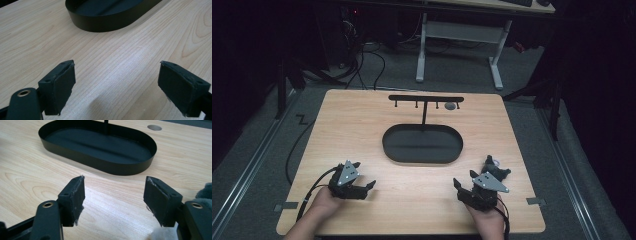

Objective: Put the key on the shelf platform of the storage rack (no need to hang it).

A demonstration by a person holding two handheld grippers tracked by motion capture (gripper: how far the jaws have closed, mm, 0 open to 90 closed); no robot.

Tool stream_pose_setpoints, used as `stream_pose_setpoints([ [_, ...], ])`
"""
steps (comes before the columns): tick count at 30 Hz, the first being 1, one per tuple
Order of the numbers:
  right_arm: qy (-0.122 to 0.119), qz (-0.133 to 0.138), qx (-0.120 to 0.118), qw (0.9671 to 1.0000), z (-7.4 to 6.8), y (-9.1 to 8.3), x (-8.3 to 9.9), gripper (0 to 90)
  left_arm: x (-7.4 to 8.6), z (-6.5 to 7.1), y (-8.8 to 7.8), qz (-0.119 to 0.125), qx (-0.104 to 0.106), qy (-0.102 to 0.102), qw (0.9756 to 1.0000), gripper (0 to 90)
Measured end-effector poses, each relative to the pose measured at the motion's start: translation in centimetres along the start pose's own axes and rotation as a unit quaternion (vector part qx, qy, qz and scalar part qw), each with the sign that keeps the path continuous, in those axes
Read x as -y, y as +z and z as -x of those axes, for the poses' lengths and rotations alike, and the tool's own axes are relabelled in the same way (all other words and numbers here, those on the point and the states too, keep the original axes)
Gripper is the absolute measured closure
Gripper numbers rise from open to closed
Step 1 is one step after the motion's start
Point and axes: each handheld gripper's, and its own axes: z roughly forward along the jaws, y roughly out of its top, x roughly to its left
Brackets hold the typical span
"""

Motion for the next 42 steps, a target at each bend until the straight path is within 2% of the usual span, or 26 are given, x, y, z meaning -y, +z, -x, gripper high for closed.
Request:
stream_pose_setpoints([
  [2, -0.006, -0.001, 0.003, 1.0, -0.1, 0.0, 0.1, 32.1, 0.0, 0.0, 0.0, -0.002, 0.0, 0.003, 1.0, 15.4],
  [12, -0.007, -0.005, 0.009, 0.9999, 0.0, 0.0, 0.2, 31.6, 0.0, 0.1, -0.1, 0.002, -0.001, 0.003, 1.0, 15.4],
  [17, 0.0, -0.004, 0.01, 0.9999, 0.2, 0.0, 0.3, 32.8, 0.0, 0.1, 0.0, 0.001, 0.0, 0.004, 1.0, 15.4],
  [24, 0.012, -0.01, 0.013, 0.9998, 0.4, -0.3, 0.5, 38.9, -0.1, -0.1, 0.2, -0.005, 0.002, -0.001, 1.0, 15.4],
  [26, 0.017, -0.015, 0.013, 0.9997, 0.5, -0.4, 0.6, 46.4, -0.2, -0.1, 0.2, -0.006, 0.002, -0.002, 1.0, 15.4],
  [27, 0.022, -0.019, 0.012, 0.9995, 0.5, -0.4, 0.7, 58.1, -0.2, -0.1, 0.2, -0.005, 0.003, -0.003, 1.0, 15.4],
  [28, 0.033, -0.03, 0.0, 0.999, 0.7, -0.4, 0.7, 72.1, -0.2, -0.1, 0.2, -0.005, 0.003, -0.004, 1.0, 15.4],
  [30, 0.052, -0.044, -0.011, 0.9976, 1.0, -0.3, 0.6, 88.0, -0.2, -0.1, 0.2, -0.005, 0.003, -0.003, 1.0, 15.4],
  [31, 0.055, -0.048, -0.013, 0.9973, 1.1, -0.2, 0.7, 89.9, -0.2, -0.1, 0.2, -0.004, 0.003, -0.003, 1.0, 15.4],
  [32, 0.065, -0.063, -0.006, 0.9959, 1.4, 0.0, 0.9, 90.0, -0.2, -0.1, 0.2, -0.004, 0.004, -0.003, 1.0, 15.4],
  [33, 0.065, -0.063, -0.006, 0.9959, 1.4, 0.0, 0.9, 90.0, -0.1, -0.1, 0.2, -0.003, 0.003, -0.003, 1.0, 15.4],
  [34, 0.053, -0.072, 0.016, 0.9959, 1.6, 0.1, 1.2, 90.0, -0.1, -0.2, 0.2, -0.002, 0.003, -0.004, 1.0, 15.4],
  [37, 0.052, -0.074, 0.026, 0.9956, 1.9, 0.1, 1.3, 89.9, -0.1, -0.2, 0.1, 0.0, 0.003, -0.006, 1.0, 15.4],
  [38, 0.061, -0.077, 0.033, 0.9946, 2.2, 0.1, 1.5, 89.9, -0.1, -0.2, 0.1, 0.0, 0.003, -0.006, 1.0, 15.4],
  [42, 0.065, -0.083, 0.038, 0.9937, 2.6, 0.1, 1.7, 89.8, -0.1, -0.2, 0.1, 0.001, 0.002, -0.006, 1.0, 15.4],
])
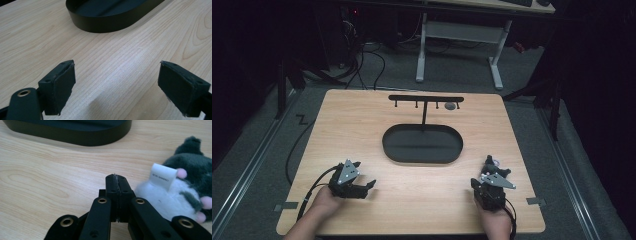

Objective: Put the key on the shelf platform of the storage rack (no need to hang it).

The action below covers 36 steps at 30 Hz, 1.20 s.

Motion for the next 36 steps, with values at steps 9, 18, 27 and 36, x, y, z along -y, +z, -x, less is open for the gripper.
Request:
stream_pose_setpoints([
  [9, 0.01, -0.004, 0.016, 0.9998, 1.2, -0.3, 0.7, 89.5, 0.0, -0.2, 0.0, 0.0, 0.001, -0.009, 1.0, 15.4],
  [18, 0.044, -0.001, 0.04, 0.9982, 3.6, -1.7, 1.4, 87.8, -0.1, -0.3, 0.0, 0.001, 0.002, -0.012, 0.9999, 15.4],
  [27, 0.066, 0.002, 0.05, 0.9966, 5.2, -2.5, 1.8, 87.7, 0.0, -0.2, 0.0, 0.0, 0.003, -0.011, 0.9999, 15.4],
  [36, 0.04, 0.002, 0.03, 0.9987, 4.0, -2.1, 1.3, 85.3, 0.0, -0.1, 0.0, 0.002, 0.003, -0.007, 1.0, 15.4],
])
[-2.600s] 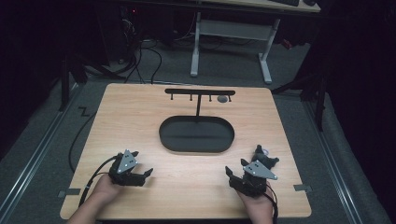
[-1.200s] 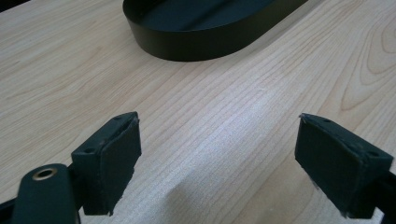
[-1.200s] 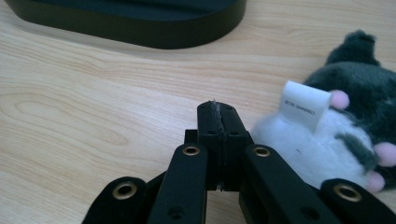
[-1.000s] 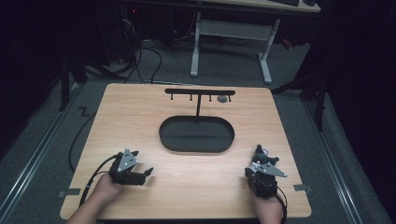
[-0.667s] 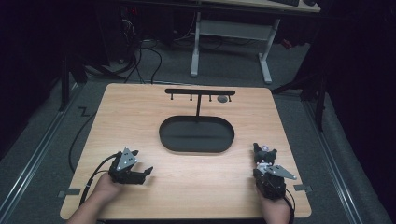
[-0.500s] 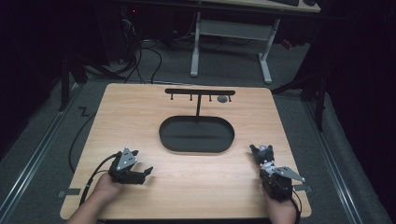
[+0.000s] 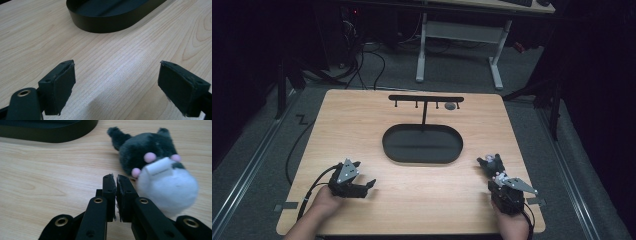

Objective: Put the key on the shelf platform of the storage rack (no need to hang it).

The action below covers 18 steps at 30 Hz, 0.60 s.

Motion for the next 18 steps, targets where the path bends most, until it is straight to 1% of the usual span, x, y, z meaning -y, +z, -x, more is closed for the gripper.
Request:
stream_pose_setpoints([
  [2, -0.015, -0.002, -0.004, 0.9999, -0.6, 0.1, -0.3, 83.7, 0.0, 0.0, -0.1, 0.0, -0.001, 0.001, 1.0, 15.4],
  [4, -0.016, -0.005, -0.006, 0.9998, -0.7, 0.1, -0.4, 83.1, 0.1, 0.0, -0.1, 0.001, -0.002, 0.002, 1.0, 15.4],
  [6, -0.032, -0.005, -0.007, 0.9995, -1.3, 0.1, -0.6, 80.3, 0.1, 0.1, -0.2, 0.0, -0.003, 0.005, 1.0, 15.4],
  [9, -0.036, -0.01, -0.006, 0.9993, -1.6, 0.1, -0.7, 78.5, 0.1, 0.1, -0.2, 0.001, -0.003, 0.006, 1.0, 15.4],
  [12, -0.04, -0.02, -0.007, 0.999, -1.9, 0.3, -0.8, 75.5, 0.1, 0.0, -0.1, 0.003, 0.0, 0.002, 1.0, 15.4],
  [13, -0.044, -0.03, -0.007, 0.9986, -2.2, 0.5, -0.8, 73.3, 0.1, 0.0, -0.1, 0.002, 0.001, 0.0, 1.0, 15.4],
  [15, -0.044, -0.035, -0.006, 0.9984, -2.4, 0.6, -0.8, 71.8, 0.0, 0.0, -0.1, 0.001, 0.003, 0.0, 1.0, 15.4],
  [18, -0.061, -0.052, 0.002, 0.9968, -3.0, 1.0, -0.9, 69.1, 0.0, 0.0, -0.1, 0.0, 0.005, 0.003, 1.0, 15.4],
])
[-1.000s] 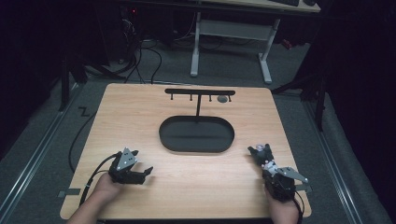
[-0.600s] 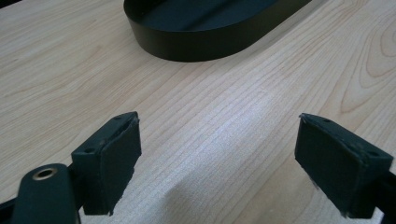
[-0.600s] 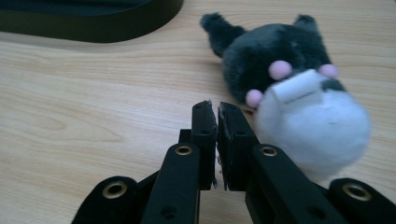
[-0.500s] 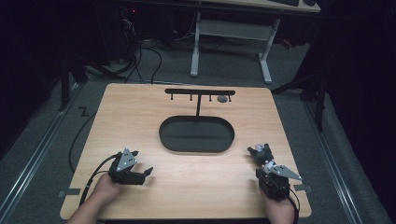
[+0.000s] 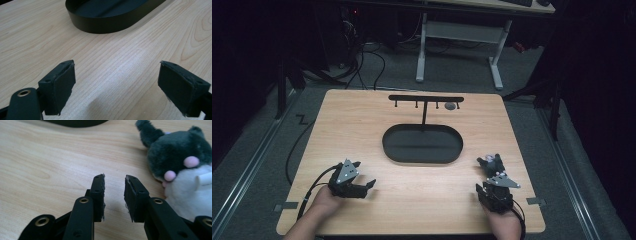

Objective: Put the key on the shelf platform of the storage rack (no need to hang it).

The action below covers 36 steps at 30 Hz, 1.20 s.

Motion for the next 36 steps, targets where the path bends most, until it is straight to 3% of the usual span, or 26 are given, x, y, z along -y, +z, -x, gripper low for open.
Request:
stream_pose_setpoints([
  [6, -0.04, -0.045, -0.007, 0.9982, -1.7, 0.4, -0.8, 62.8, 0.0, 0.0, 0.0, 0.001, 0.002, -0.001, 1.0, 15.4],
  [11, -0.048, -0.071, -0.006, 0.9963, -1.9, 0.2, -1.9, 59.2, 0.0, 0.0, 0.0, 0.001, 0.002, 0.0, 1.0, 15.4],
  [17, -0.05, -0.113, -0.027, 0.9919, -1.2, -0.5, -3.7, 51.4, 0.0, 0.1, 0.0, -0.001, 0.0, 0.002, 1.0, 15.4],
  [19, -0.052, -0.131, -0.036, 0.9894, -1.0, -0.5, -3.9, 49.1, 0.0, 0.1, 0.0, -0.001, -0.001, 0.003, 1.0, 15.4],
  [20, -0.057, -0.151, -0.038, 0.9861, -0.8, -0.6, -4.2, 47.2, 0.0, 0.1, 0.0, -0.001, -0.001, 0.003, 1.0, 15.4],
  [24, -0.057, -0.172, -0.045, 0.9824, -0.3, -0.8, -4.6, 45.6, 0.0, 0.1, 0.0, -0.002, -0.001, 0.002, 1.0, 15.4],
  [27, -0.067, -0.2, -0.059, 0.9757, 0.2, -1.3, -5.4, 42.0, 0.0, 0.1, 0.0, -0.002, 0.0, 0.003, 1.0, 15.4],
  [28, -0.067, -0.2, -0.059, 0.9757, 0.2, -1.3, -5.4, 39.5, 0.0, 0.1, 0.0, -0.001, 0.0, 0.003, 1.0, 15.4],
  [30, -0.072, -0.226, -0.064, 0.9693, 0.5, -1.6, -6.0, 33.4, 0.0, 0.1, 0.0, -0.002, 0.001, 0.003, 1.0, 15.4],
  [33, -0.072, -0.235, -0.061, 0.9674, 0.9, -1.6, -6.3, 30.4, 0.0, 0.1, 0.0, -0.002, 0.001, 0.003, 1.0, 15.4],
  [36, -0.066, -0.237, -0.049, 0.9679, 1.8, -1.8, -6.8, 28.2, 0.0, 0.1, 0.0, -0.002, 0.0, 0.004, 1.0, 15.4],
])
